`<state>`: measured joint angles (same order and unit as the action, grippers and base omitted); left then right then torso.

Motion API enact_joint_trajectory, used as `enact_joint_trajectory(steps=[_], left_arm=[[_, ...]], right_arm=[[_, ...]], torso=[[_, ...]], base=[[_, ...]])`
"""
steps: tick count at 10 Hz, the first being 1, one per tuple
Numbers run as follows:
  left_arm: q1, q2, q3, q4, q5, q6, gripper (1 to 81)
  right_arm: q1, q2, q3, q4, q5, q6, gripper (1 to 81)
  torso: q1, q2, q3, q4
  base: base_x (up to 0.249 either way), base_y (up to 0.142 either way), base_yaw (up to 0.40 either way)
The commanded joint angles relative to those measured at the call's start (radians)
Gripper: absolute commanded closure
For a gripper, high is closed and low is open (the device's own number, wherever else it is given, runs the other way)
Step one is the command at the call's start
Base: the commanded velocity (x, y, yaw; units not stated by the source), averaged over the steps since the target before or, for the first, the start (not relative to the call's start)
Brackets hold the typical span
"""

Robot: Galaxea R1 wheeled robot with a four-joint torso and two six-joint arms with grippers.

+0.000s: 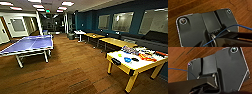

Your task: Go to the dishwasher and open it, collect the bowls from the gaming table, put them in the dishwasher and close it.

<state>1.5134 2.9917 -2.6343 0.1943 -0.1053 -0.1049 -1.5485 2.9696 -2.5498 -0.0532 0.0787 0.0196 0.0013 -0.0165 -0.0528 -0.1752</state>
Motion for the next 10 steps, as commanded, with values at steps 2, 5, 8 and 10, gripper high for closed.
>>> enact_joint_trajectory(steps=[2, 5, 8, 10], left_arm=[[-0.043, -0.002, 0.003, 0.016, 0.045, 0.004, 1.0], [-0.043, 0.001, 0.003, 0.017, 0.045, 0.004, 1.0], [-0.043, 0.001, 0.003, 0.017, 0.045, 0.004, 1.0], [-0.043, 0.0, 0.003, 0.017, 0.045, 0.004, 1.0]], right_arm=[[0.044, 0.008, -0.004, -0.01, -0.051, -0.001, 1.0], [0.044, 0.012, -0.009, -0.01, -0.051, -0.003, 1.0], [0.044, 0.013, -0.01, -0.01, -0.051, -0.001, 1.0], [0.044, 0.016, -0.013, -0.011, -0.051, -0.001, 1.0]], torso=[[0.0, 0.0, 0.0, 0.0], [0.0, 0.0, 0.0, 0.0], [0.0, 0.0, 0.0, 0.0], [0.0, 0.0, 0.0, 0.0]], base=[[0.0, 0.0, -0.284], [0.0, 0.0, -0.296], [0.0, 0.0, -0.302], [0.0, 0.0, -0.302]])
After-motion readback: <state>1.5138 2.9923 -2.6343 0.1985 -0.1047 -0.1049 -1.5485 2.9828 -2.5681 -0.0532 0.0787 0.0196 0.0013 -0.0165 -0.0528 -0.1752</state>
